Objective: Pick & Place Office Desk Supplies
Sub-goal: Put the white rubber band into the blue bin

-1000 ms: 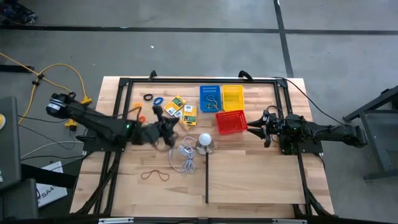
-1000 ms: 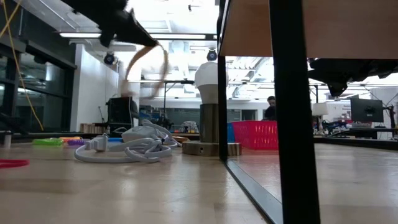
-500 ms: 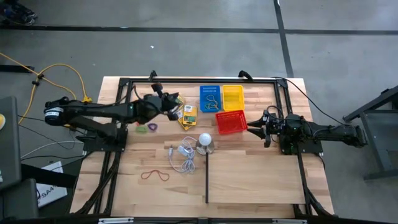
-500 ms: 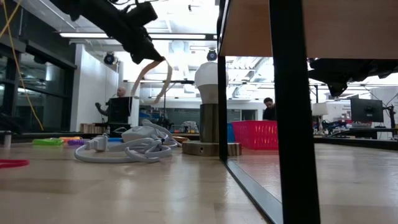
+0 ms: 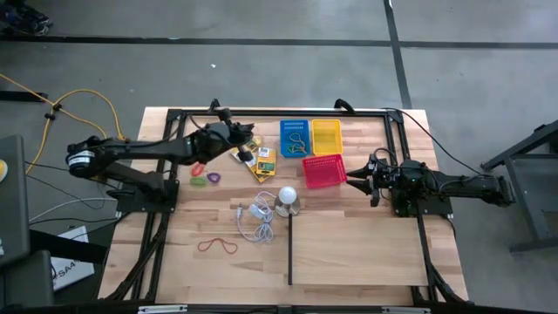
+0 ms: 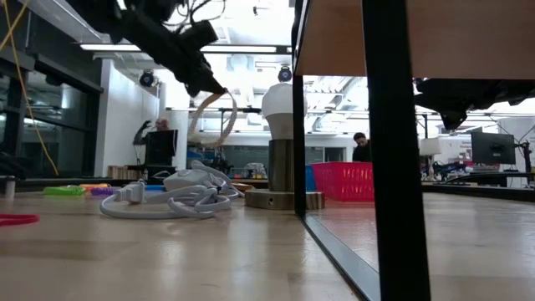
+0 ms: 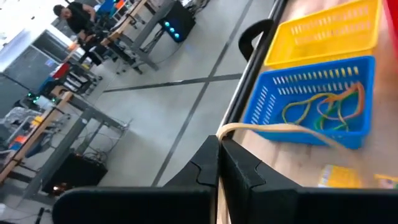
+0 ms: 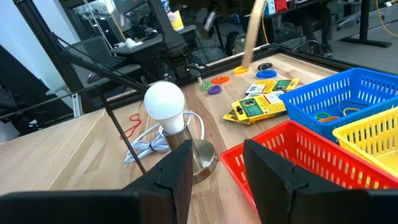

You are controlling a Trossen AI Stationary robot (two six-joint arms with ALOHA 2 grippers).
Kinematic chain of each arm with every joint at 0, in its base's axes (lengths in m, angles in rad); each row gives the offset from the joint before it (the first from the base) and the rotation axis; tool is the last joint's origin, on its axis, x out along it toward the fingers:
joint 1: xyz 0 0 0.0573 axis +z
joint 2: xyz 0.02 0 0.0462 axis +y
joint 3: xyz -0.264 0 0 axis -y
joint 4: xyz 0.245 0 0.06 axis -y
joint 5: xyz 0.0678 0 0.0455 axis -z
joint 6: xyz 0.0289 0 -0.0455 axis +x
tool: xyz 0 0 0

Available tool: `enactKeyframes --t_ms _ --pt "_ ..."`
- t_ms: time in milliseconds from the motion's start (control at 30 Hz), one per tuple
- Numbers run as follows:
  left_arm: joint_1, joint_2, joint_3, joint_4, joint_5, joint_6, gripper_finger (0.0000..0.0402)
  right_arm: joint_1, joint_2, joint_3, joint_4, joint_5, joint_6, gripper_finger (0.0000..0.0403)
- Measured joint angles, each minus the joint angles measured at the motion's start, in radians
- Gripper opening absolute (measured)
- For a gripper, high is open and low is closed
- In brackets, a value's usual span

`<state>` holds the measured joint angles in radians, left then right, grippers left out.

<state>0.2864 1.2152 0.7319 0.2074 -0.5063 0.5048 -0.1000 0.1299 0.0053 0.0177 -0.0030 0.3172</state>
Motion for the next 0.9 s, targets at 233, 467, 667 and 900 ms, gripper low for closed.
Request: enactKeyframes --t_ms 233,467,667,900 --pt "0.068 0.133 0.0 0.28 0.125 0.111 0.0 0.0 0.0 0.0 0.0 0.0 0.0 0.013" --pt "0.126 0.275 0.014 0.518 0.243 0.132 0.0 0.0 0.0 0.0 0.0 0.0 0.0 0.013" --pt "0.158 0.379 0.121 0.529 0.308 0.135 0.0 0.0 0.0 0.0 0.0 0.0 0.0 0.013" --pt "0.159 0.471 0.228 0.503 0.353 0.154 0.0 0.0 0.0 0.0 0.0 0.0 0.0 0.013"
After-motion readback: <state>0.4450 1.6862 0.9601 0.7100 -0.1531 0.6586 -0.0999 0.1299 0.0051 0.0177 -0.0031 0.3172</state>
